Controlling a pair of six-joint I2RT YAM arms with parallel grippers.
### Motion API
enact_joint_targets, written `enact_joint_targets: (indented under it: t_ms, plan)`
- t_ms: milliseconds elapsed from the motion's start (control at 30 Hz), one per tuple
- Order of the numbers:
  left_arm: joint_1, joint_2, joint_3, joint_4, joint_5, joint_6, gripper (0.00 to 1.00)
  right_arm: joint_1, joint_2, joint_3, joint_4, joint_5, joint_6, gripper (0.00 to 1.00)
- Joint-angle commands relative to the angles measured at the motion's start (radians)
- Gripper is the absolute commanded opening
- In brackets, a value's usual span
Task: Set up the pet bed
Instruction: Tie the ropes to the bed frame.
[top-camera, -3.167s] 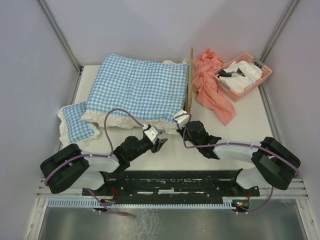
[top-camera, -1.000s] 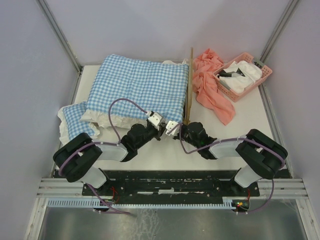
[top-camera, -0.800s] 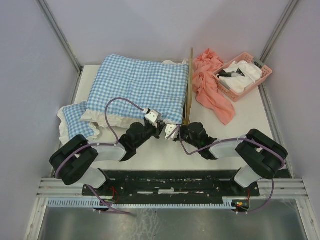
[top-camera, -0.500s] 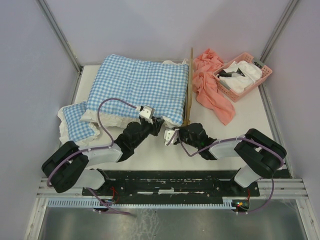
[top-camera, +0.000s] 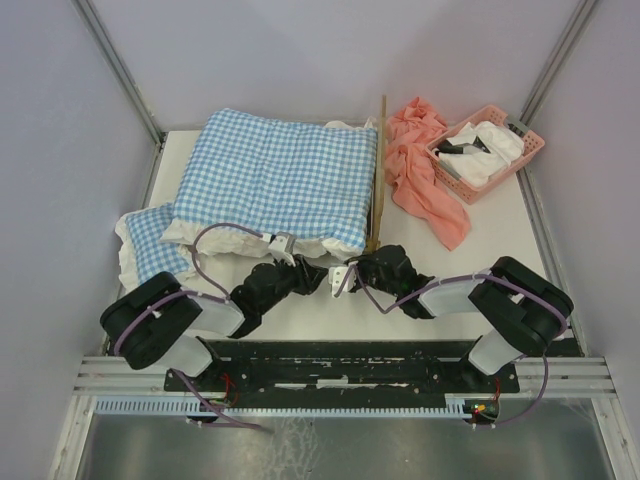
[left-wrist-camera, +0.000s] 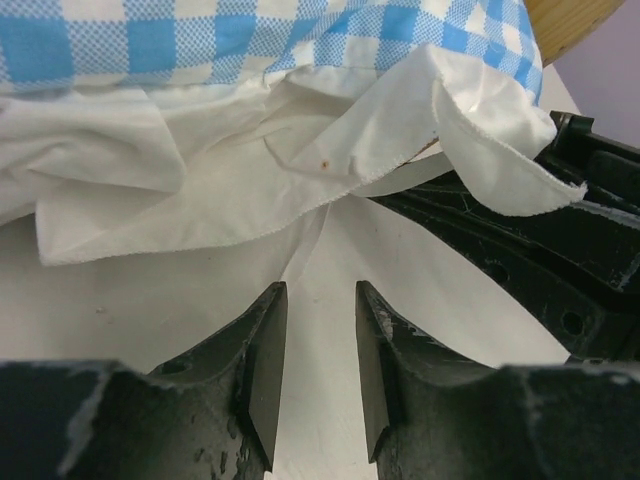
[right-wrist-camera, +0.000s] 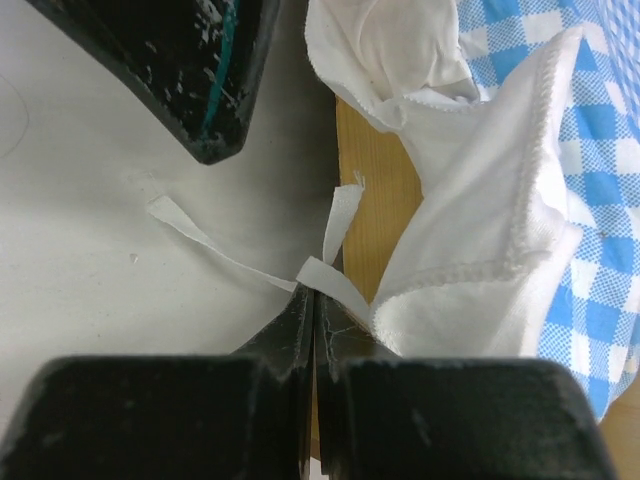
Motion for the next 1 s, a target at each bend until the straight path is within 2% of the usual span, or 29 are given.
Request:
enact_joint_targets:
  t_ms: [0, 133, 233, 567, 967]
  plan:
    - [0.002, 0.083, 0.009, 0.282, -0.022, -0.139, 0.43, -0.009, -0.007, 0.035, -0.002, -0.028, -0.024, 0.02]
    - [0.002, 0.152, 0.039, 0.336, -0.063, -0.213, 0.51, -0.011, -0.012, 0.036, -0.003, -0.039, -0.027, 0.02]
    - [0.001, 0.194, 0.06, 0.355, -0.082, -0.24, 0.54, -0.011, -0.013, 0.034, -0.003, -0.042, -0.031, 0.02]
    - [0.003, 0.296, 0.093, 0.422, -0.154, -0.292, 0.54, -0.012, -0.021, 0.035, -0.011, -0.047, -0.042, 0.02]
    - [0.003, 0.395, 0.122, 0.499, -0.125, -0.375, 0.52, -0.012, -0.017, 0.042, -0.023, -0.05, -0.045, 0.02]
